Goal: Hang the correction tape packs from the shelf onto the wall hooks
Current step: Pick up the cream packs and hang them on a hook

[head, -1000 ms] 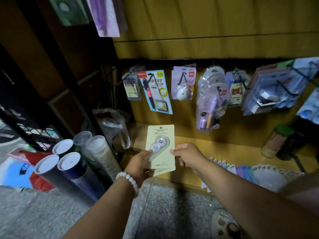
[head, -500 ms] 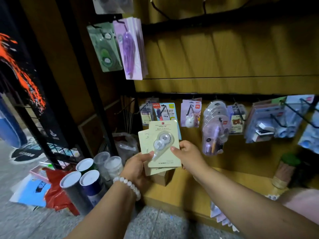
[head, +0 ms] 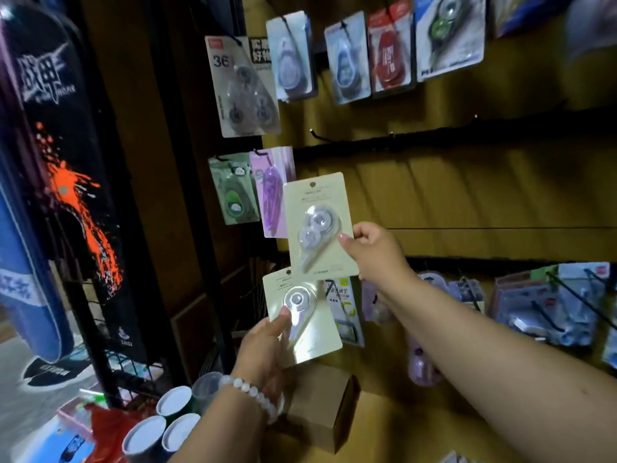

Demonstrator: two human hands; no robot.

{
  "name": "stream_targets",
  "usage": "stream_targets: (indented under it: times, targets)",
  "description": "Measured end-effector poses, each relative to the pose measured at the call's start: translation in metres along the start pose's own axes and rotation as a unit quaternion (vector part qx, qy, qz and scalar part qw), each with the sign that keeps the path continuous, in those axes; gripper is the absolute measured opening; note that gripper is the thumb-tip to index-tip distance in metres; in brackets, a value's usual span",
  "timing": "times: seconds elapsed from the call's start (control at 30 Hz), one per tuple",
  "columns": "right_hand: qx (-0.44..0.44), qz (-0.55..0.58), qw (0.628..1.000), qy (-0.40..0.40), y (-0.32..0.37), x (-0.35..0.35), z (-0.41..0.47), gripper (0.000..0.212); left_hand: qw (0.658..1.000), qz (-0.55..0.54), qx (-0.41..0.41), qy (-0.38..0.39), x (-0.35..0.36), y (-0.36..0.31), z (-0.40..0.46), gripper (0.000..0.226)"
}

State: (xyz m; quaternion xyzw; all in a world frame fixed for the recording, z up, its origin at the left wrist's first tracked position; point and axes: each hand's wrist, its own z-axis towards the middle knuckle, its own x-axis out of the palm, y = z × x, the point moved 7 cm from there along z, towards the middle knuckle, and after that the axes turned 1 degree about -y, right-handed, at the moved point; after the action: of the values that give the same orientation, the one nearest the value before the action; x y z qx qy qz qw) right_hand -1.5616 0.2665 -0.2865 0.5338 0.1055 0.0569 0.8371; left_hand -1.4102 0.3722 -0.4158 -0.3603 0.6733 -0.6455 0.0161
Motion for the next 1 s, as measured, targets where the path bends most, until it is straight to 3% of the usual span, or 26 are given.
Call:
stream_targets:
  times: [0.27,0.63,0.87,1.0]
  targets:
    - [-0.052,-0.034,0.997,-0.053,0.076,-0.003,0.053,0.017,0.999,0.013,0.02,0.021,0.01,-0.022,-0.006,0.025]
    - [-0.031,-0.032,0.989,-0.141,0.069,-0.002,0.052,0.023,0.999,0.002,0.004,0.031,0.009,-0.012,-0.007,0.02]
    - [-0.03,-0.025,0.991,-0.131,0.063,0.013,0.046,0.019,0.999,-0.008,-0.006,0.033,0.003,-0.007,-0.002,0.021]
    - [-0.042,-0.011,0.989,-0.144,0.074,0.012,0.05,0.026,1.0,-0.004,-0.003,0.03,0.0,-0.006,0.001,0.018]
